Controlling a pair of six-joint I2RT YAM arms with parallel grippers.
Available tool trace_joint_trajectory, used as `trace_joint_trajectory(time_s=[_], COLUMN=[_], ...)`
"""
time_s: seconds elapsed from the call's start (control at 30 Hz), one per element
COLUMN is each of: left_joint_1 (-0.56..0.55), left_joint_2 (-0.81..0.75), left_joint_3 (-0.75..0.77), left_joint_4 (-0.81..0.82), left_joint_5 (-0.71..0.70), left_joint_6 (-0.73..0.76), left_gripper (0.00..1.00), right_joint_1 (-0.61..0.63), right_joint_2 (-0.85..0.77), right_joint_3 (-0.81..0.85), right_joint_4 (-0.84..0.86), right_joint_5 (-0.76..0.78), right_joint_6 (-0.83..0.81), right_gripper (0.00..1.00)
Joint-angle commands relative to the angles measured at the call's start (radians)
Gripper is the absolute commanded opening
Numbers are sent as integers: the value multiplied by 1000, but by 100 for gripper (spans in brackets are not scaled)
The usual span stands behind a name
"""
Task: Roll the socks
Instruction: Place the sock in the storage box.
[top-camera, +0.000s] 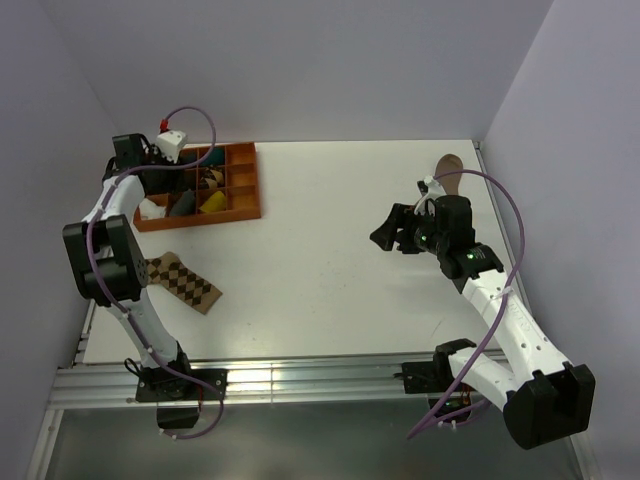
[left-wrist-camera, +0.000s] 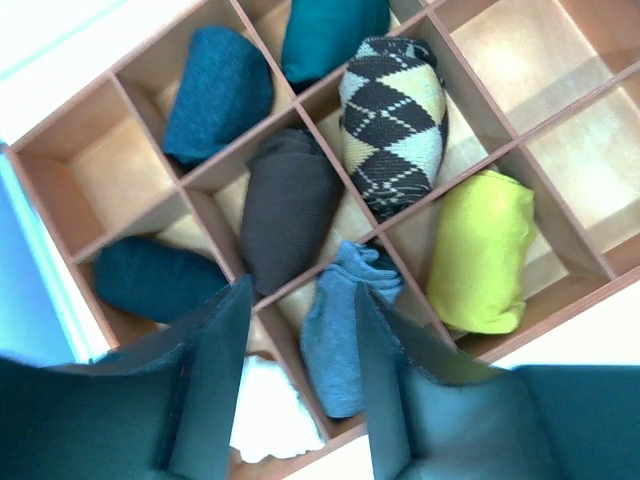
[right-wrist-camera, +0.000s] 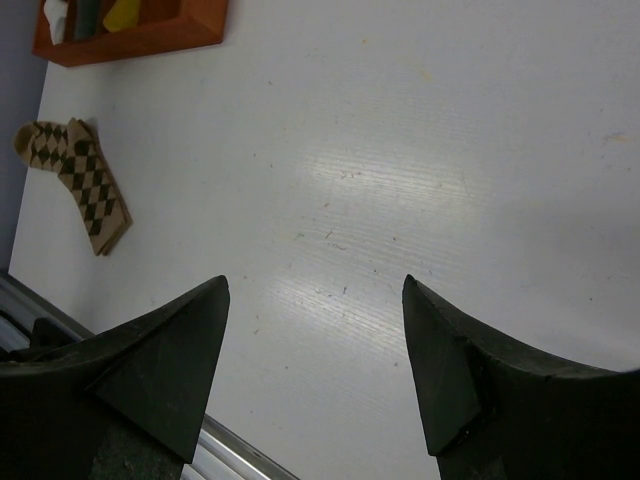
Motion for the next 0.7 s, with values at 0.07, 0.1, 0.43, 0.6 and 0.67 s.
trace_joint_trajectory(time_s=[0.07,0.1,0.43,0.6,0.67], left_joint_1=[4,4,-12,-24,-24], left_joint_2=[35,48,146,151,155], left_joint_3=[2,-2,-18,-56,-44], left_joint_4=[20,24,-1,17,8], left_joint_5=[42,44,42,7,2], left_joint_6=[-43,-47,-64,-73,-78], left_gripper=[40,39,36,36,36], right_joint_1=[-5,-6,-6,-6,-6], right_joint_2=[-23,-22,-17,-22,-28], right_joint_3=[45,45,39,44,45], right_joint_4=[21,21,21,15,14], right_joint_5=[-6,-6,-6,-2,0], right_joint_6=[-14,-14,-14,-17,-17], right_gripper=[77,77,76,76,76])
